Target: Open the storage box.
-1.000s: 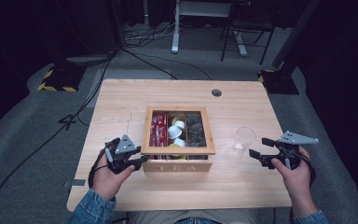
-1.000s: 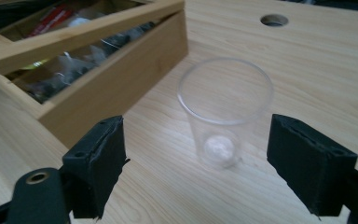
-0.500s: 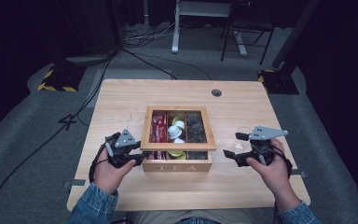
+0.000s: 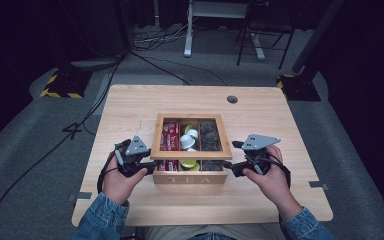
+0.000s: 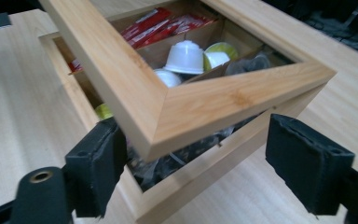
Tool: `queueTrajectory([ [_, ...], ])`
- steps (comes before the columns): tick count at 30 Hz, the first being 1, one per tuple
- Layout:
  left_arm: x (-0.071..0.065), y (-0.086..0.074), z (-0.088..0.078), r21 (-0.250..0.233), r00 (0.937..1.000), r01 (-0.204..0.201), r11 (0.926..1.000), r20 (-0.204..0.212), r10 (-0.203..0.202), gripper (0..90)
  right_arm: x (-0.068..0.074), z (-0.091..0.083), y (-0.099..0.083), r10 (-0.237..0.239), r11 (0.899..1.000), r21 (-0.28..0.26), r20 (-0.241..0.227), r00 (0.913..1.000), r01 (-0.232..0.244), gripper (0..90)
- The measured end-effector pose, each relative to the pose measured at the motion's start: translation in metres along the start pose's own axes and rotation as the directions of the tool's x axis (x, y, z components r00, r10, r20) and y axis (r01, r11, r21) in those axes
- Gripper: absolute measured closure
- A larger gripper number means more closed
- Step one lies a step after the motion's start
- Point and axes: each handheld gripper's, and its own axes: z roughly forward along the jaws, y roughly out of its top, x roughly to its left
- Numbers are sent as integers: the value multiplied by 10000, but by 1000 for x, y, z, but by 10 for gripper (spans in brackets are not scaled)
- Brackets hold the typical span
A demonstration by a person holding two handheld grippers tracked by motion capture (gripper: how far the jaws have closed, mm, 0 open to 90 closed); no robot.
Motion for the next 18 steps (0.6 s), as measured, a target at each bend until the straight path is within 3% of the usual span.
queueTrajectory([
  [7, 2, 1, 2, -82, 10000, 94, 9999, -19, -94, 563, 1, 6, 5, -605, 9981, 92, 310, 9977, 602, 243],
  [12, 3, 3, 2, -45, 9998, 212, 9998, -11, -212, 559, 0, 9, 5, -285, 9995, 124, 316, 9991, 282, 250],
  [18, 6, 6, 1, -296, 9996, 280, 9992, -46, -281, 556, 0, 6, 9, -542, 9985, -79, 568, 9969, 547, 289],
])
